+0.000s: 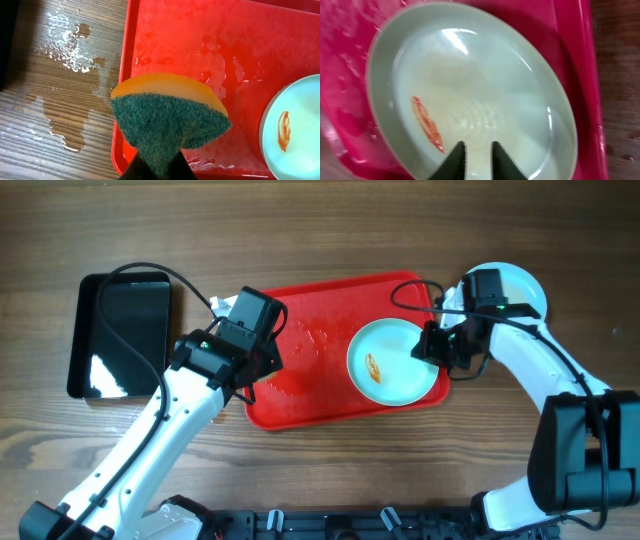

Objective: Clean dirty plates on tray and stack at the side
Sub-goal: 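Release the stack and reach the right gripper to the last plate's rim, then drag the last plate toward the tray center and tilt it, right gripper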

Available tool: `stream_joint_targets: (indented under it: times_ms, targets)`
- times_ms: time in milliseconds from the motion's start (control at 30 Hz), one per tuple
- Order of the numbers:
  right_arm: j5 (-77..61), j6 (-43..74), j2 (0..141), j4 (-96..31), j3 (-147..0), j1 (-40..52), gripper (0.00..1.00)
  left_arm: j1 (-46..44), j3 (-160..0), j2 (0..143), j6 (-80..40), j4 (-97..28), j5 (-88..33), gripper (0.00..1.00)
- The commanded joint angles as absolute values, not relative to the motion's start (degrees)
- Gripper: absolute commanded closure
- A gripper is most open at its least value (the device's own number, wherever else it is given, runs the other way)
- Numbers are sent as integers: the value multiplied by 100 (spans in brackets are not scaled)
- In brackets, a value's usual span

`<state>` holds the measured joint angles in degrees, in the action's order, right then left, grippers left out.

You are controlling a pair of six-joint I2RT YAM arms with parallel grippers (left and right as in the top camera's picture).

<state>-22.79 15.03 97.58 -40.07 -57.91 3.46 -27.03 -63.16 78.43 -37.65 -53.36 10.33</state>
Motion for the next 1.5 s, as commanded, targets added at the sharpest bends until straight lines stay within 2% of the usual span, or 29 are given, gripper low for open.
stream_joint_targets:
  times_ms: [0,67,100,167,267,333,367,767,867,1000,1100,1233,1467]
  targets:
    - [-1181,1496,9850,-3964,-6121,340,68,-2683,-6283,7876,-3817,-5343,965,93]
    - [-864,1278,9850,-3719,-6156,316,46,-2683,-6283,7876,-3820,-5341,965,93]
    - [-904,956,9850,-3594,-6156,307,41,-2683,-6283,7876,-3820,-5341,965,93]
    - [-939,414,9856,-3479,-6156,305,41,-2683,-6283,7876,-3820,-5339,965,93]
    - [-965,-185,9894,-3395,-6147,307,50,-2683,-6283,7876,-3822,-5275,965,94]
    - [-1216,-237,9944,-3264,-6139,320,62,-2683,-6283,7876,-3822,-5214,963,94]
    - [-1339,-314,9974,-3225,-6139,322,64,-2683,-6283,7876,-3822,-5194,963,93]
    - [-1160,-449,10532,-3286,-6139,355,64,-2683,-6283,7876,-3820,-5190,965,93]
    - [-1249,-432,10545,-3378,-6139,360,74,-2683,-6283,7876,-3820,-5192,965,93]
    - [-1372,-412,10547,-3730,-6139,438,80,-2683,-6283,7876,-3822,-5188,965,93]
    - [-1372,-82,10556,-4007,-6139,561,83,-2685,-6283,7876,-3822,-5188,961,94]
    - [-1378,733,10556,-4121,-6134,810,96,-2687,-6283,7876,-3822,-5188,875,94]
    - [-1396,1487,10556,-3577,-5861,1555,94,-2687,-6283,7876,-3820,-5192,749,93]
